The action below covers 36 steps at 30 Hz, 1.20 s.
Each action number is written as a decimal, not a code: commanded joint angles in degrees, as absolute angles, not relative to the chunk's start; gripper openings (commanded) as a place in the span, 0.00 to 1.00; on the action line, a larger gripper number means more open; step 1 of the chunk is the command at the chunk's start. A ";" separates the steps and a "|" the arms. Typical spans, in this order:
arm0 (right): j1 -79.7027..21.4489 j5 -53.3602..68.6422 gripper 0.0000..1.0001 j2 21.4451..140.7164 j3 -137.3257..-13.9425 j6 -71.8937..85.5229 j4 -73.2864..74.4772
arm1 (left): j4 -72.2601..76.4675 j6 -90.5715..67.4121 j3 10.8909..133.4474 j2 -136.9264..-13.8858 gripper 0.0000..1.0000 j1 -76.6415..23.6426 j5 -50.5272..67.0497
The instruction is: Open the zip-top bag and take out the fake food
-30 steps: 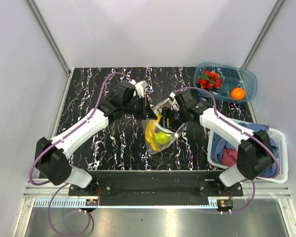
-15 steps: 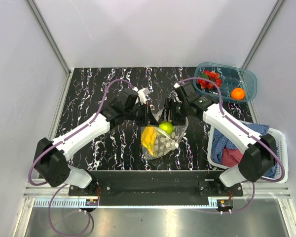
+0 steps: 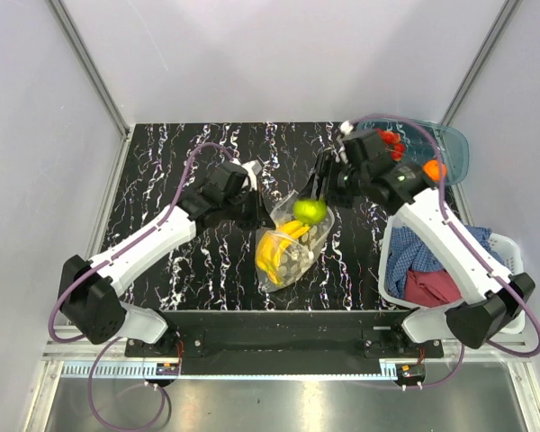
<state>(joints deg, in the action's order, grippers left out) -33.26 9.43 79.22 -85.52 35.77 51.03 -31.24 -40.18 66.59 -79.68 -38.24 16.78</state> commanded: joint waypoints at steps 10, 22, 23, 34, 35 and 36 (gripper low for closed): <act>-8.54 2.91 0.00 94.38 -104.57 26.81 52.21 | -36.73 -27.52 69.87 -77.08 0.00 -35.95 19.16; 7.73 -5.98 0.01 122.07 -123.81 20.48 54.31 | -40.87 -13.63 70.66 -80.07 0.00 -28.92 30.32; 8.17 -5.98 0.02 124.52 -125.23 20.48 55.19 | -40.87 -13.28 70.75 -80.16 0.00 -28.92 31.11; 8.53 -6.07 0.85 138.34 -148.70 18.63 68.81 | -39.02 -14.76 70.58 -79.63 0.00 -28.92 34.28; 8.53 -6.06 0.88 138.17 -149.06 19.07 70.38 | -38.76 -15.29 70.40 -79.37 0.00 -28.92 33.93; 8.44 -6.06 0.89 137.64 -148.54 19.94 71.10 | -38.50 -15.90 70.40 -79.10 0.00 -28.92 33.58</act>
<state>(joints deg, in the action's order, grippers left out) 8.86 -5.32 138.12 -144.44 19.33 64.10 -40.91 -14.66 68.99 -80.64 -28.91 32.08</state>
